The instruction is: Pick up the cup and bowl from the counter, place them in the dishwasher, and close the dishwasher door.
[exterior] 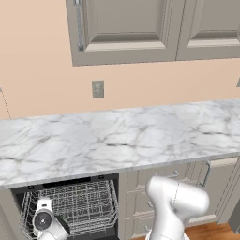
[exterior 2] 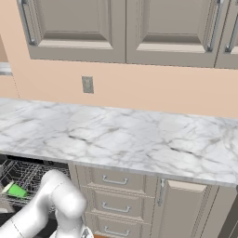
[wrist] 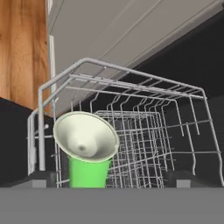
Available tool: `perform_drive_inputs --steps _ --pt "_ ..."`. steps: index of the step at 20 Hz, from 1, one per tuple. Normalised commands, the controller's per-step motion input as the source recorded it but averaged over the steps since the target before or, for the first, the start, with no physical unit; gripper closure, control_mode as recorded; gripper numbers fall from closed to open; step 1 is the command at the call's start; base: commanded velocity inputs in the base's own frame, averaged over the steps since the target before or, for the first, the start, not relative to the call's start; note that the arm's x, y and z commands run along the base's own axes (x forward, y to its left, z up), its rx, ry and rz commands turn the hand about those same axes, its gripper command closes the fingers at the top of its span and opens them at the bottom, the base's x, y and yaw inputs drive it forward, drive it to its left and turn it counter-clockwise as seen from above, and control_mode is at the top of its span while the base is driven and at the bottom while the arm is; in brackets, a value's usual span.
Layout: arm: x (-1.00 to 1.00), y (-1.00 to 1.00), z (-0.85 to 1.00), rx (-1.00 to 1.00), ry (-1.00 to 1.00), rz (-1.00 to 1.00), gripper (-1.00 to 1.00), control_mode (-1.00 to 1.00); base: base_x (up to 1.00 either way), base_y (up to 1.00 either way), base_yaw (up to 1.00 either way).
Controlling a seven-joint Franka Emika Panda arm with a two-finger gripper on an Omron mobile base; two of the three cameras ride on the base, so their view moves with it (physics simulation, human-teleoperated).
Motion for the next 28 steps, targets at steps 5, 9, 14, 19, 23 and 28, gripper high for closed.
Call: perform_drive_inputs --steps 5,9,14,19,23,28 --pt "-0.62 -0.02 0.0 0.14 -0.06 0.0 -1.0 -1.0 0.0 0.0 0.0" --pt "-0.63 0.0 0.0 0.19 -0.01 0.0 -1.0 -1.0 0.0 0.0 0.0" --pt "-0.62 0.0 0.0 0.19 0.0 0.0 -1.0 -1.0 0.0 0.0 0.0" --pt "-0.15 0.02 -0.02 0.02 0.03 -0.01 -1.0 -1.0 0.0 0.0 0.0" --pt "0.0 0.18 -0.1 0.0 0.14 -0.02 -1.0 -1.0 0.0 0.0 0.0" --pt "-0.05 0.33 -0.22 -0.08 0.11 -0.04 -1.0 -1.0 0.0 0.0 0.0"
